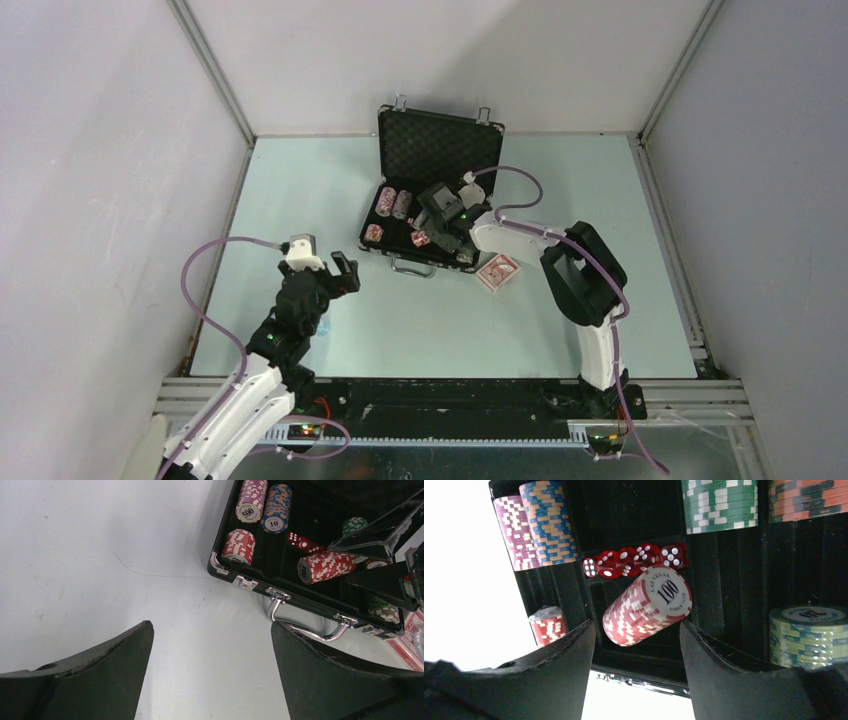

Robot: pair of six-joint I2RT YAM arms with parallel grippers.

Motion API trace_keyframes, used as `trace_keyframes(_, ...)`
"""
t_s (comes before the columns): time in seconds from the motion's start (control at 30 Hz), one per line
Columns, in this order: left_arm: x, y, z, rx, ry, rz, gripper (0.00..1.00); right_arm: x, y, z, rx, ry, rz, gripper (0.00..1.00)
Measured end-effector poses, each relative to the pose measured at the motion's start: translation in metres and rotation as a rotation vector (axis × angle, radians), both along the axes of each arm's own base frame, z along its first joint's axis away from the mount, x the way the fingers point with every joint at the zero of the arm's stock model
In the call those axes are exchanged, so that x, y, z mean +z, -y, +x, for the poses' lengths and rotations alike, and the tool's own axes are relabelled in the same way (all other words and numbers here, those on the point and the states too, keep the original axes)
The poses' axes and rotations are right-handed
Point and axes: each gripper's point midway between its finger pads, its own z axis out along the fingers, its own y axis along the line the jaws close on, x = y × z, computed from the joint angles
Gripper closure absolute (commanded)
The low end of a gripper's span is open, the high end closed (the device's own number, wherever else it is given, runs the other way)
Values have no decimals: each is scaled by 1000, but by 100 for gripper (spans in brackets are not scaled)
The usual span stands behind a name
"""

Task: Pack up texas hold em set

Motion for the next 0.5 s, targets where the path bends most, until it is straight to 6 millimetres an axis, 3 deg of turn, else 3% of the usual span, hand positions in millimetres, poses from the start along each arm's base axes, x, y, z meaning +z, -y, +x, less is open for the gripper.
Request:
trace_keyframes(0.33,0,0,0,2,-1,1,5,-11,2,9,-72,-22,41,37)
trace_keyframes(0.5,0,0,0,2,-1,1,5,-16,6,14,-106,-32,57,45)
